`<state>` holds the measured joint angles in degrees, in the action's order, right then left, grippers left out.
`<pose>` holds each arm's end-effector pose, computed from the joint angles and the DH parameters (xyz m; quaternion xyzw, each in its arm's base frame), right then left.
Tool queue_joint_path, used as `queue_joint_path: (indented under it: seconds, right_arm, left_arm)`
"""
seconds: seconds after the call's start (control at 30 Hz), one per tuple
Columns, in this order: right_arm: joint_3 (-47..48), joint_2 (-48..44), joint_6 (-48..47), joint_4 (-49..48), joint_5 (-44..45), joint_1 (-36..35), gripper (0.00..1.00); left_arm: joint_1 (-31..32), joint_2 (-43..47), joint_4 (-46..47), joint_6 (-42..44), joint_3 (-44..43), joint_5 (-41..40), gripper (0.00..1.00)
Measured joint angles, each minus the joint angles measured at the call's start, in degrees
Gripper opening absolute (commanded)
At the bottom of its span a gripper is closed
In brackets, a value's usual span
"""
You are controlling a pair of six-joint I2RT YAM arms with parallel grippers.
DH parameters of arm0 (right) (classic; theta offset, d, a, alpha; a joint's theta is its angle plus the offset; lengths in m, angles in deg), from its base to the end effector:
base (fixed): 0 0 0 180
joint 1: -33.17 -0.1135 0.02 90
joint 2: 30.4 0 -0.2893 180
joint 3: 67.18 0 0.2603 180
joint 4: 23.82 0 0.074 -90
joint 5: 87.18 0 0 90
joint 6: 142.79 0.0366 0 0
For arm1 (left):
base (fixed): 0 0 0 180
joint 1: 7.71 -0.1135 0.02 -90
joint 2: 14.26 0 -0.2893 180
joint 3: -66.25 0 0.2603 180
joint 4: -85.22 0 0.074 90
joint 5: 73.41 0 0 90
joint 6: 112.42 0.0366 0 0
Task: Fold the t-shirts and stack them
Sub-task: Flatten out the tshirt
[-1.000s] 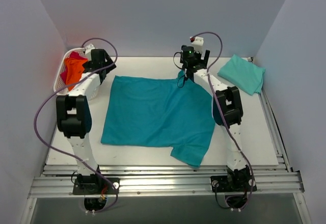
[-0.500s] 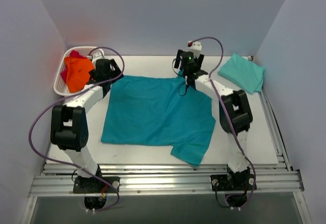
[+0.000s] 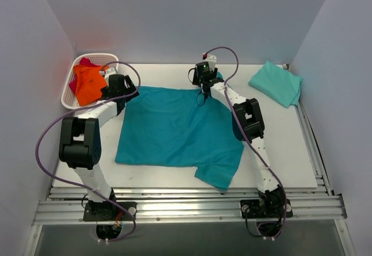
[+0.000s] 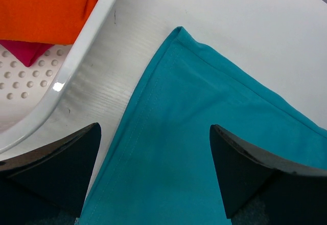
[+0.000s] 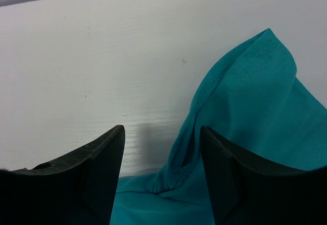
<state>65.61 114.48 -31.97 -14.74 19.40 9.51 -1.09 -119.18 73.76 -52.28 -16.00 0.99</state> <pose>0.5656 0.2364 0.1860 0.0612 0.8181 0.1016 0.5627 0.4234 -0.0392 0.2314 -0.2386 0.8446 -0.0314 0.4783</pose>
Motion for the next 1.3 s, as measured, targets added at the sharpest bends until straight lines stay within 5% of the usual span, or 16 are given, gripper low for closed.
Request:
queue_joint_path:
  seconds: [0.1,0.17,0.2,0.23,0.83,0.97,1.07,1.3]
  right_arm:
    - [0.15,0.0,0.72,-0.07,-0.39,0.0,0.37]
    - [0.15,0.0,1.27,-0.07,-0.81,0.0,0.21]
    - [0.15,0.0,1.68,-0.04,-1.09,0.0,0.04]
    - [0.17,0.0,1.57,-0.09,-1.27,0.0,0.0]
    - [14.84,10.05,3.65,-3.15,-4.96,0.11,0.0]
    - [17.09,12.15,4.35,-6.78,-6.49,0.37,0.14]
    - [17.0,13.29,5.51,-10.82,-8.07,0.44,0.71]
    - [10.05,11.21,2.82,-21.38,-9.55,0.09,0.79]
  left_arm:
    - [-0.26,-0.7,0.39,0.11,0.0,0.09,0.96]
    - [-0.48,-1.22,0.72,0.11,0.0,0.42,0.96]
    - [-0.63,-1.51,0.81,0.09,0.02,0.55,0.96]
    - [-0.79,-1.75,0.96,0.09,0.0,0.7,0.96]
    - [-1.77,-3.78,1.73,0.04,0.07,2.38,0.96]
    - [-1.81,-3.93,1.75,0.04,0.07,2.43,0.96]
    - [-1.84,-3.96,1.73,0.04,0.07,2.43,0.97]
    - [-1.84,-3.96,2.25,0.11,0.07,2.43,0.96]
